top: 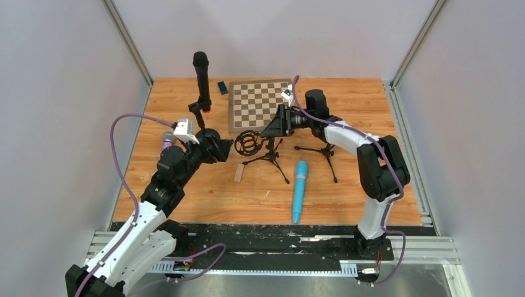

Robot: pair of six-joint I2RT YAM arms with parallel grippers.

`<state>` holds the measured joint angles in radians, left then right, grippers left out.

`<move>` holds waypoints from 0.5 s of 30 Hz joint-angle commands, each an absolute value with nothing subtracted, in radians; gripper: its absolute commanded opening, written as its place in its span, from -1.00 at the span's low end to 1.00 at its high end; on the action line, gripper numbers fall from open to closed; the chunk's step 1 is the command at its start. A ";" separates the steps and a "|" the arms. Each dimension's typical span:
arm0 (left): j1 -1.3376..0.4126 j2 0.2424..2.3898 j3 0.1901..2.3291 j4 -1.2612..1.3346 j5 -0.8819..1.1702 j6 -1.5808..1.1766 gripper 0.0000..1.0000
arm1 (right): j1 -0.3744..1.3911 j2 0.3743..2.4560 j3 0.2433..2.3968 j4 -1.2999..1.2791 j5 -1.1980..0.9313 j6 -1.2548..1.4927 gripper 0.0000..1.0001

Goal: Attach the microphones to the stand

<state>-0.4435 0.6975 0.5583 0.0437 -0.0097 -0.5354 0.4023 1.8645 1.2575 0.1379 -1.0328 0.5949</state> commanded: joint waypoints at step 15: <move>-0.446 0.691 0.577 0.061 -0.036 -0.513 1.00 | 0.377 1.679 1.236 0.041 -0.775 0.487 1.00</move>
<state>-0.4435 0.6975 0.5579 0.0410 -0.0139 -0.5320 0.3824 1.7840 1.2545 0.0410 -0.8558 0.5240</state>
